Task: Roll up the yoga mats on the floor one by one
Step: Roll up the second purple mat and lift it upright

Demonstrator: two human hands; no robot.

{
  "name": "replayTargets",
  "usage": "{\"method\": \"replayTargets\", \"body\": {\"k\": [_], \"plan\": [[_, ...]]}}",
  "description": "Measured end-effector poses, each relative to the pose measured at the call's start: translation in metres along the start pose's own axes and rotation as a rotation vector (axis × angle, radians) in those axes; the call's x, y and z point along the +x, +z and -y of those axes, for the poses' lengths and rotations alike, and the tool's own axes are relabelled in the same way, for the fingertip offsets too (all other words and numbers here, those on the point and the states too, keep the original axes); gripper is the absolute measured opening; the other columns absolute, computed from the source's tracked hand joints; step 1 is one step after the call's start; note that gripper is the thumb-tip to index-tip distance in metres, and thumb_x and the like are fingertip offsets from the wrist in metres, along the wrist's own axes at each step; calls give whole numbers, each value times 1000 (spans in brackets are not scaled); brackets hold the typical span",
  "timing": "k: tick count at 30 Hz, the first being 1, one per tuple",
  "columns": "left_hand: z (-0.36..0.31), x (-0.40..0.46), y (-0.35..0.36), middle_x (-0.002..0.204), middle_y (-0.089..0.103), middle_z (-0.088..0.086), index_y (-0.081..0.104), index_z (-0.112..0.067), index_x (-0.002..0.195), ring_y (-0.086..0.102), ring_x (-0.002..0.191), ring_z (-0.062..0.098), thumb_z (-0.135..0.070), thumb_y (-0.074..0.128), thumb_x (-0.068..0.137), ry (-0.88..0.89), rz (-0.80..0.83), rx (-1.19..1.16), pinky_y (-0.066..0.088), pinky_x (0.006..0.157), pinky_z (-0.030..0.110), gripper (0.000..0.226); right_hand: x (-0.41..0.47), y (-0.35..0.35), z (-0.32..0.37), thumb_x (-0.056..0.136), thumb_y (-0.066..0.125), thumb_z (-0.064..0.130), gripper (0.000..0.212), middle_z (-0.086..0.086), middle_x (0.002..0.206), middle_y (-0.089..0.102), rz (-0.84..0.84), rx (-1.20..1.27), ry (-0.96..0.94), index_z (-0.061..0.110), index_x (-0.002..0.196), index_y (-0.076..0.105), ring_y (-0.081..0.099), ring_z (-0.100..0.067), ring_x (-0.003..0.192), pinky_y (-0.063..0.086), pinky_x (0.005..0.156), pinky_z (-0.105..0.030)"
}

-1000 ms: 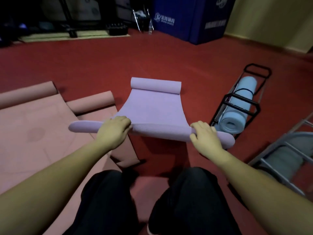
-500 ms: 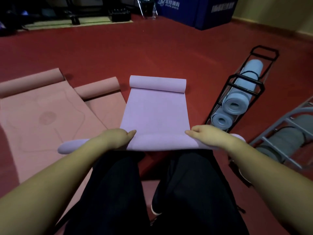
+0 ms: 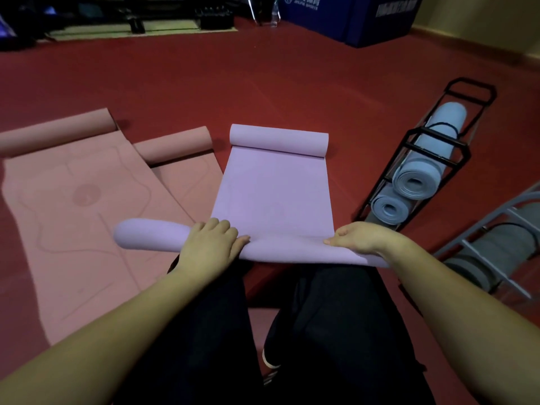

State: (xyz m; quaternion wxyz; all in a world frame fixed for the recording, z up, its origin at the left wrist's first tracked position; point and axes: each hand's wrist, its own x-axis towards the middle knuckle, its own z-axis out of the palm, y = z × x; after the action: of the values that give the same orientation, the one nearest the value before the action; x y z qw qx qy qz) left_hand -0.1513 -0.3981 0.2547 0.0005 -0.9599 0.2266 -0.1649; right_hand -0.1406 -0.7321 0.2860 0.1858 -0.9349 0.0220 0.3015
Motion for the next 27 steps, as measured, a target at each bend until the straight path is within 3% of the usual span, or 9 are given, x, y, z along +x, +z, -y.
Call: {"method": "replayTargets", "body": {"k": [6,9,11,14,17,18,21,24,27], "plan": [[6,4,1,58,51,2,62,-15,59,56,49,27,-33,52,86,-40,91,-21,38,39,28,33,-8,35,3,93,55,51,51,-8,74,58,-716,-277,-276,9,68,69,58,-32,80,36,65,-34],[8,4,5,54,51,2,68,-14,66,53,40,25,-21,93,57,-14,188,-80,32,35,21,28,-21,55,3,96,39,60,56,-5,81,63,-672,-277,-187,16,77,67,59,-27,86,41,68,-36],[6,8,-1,53,50,4,70,-11,74,51,38,25,-17,97,48,-5,246,-79,29,36,20,38,-26,62,2,93,34,62,52,-2,75,62,-718,-301,-181,19,73,55,58,-26,78,39,63,-36],[5,13,-5,56,47,-1,69,-14,80,53,46,26,-27,89,68,-20,257,-60,41,40,26,26,-30,73,6,88,37,60,49,0,61,55,-808,-384,-238,19,64,47,55,-28,63,36,56,-33],[2,7,-2,55,51,5,72,-12,77,51,44,28,-22,88,64,24,254,60,33,40,25,22,-29,77,10,89,34,60,48,1,64,56,-801,-421,-218,22,64,47,57,-26,68,35,60,-33],[5,6,2,57,52,7,73,-11,76,52,50,28,-25,76,76,36,215,102,31,45,28,14,-27,73,11,91,29,61,49,1,69,58,-786,-398,-204,22,66,46,57,-26,73,33,62,-34],[7,6,1,63,53,8,68,-11,71,51,63,29,-30,37,93,7,149,125,25,58,35,42,-20,55,14,97,26,59,49,-4,87,63,-626,-204,-109,20,79,49,57,-28,89,41,71,-38],[9,5,2,60,56,8,70,-11,70,52,60,29,-25,34,93,95,100,178,27,57,34,45,-20,49,18,99,29,57,43,-8,92,63,-535,-159,-97,22,79,46,59,-31,93,45,77,-42],[17,6,-5,54,56,9,71,-9,71,54,48,29,-24,43,89,126,215,144,40,49,31,37,-26,40,21,99,32,59,46,-2,83,60,-457,-136,-66,21,77,47,58,-28,86,42,71,-39]]}}
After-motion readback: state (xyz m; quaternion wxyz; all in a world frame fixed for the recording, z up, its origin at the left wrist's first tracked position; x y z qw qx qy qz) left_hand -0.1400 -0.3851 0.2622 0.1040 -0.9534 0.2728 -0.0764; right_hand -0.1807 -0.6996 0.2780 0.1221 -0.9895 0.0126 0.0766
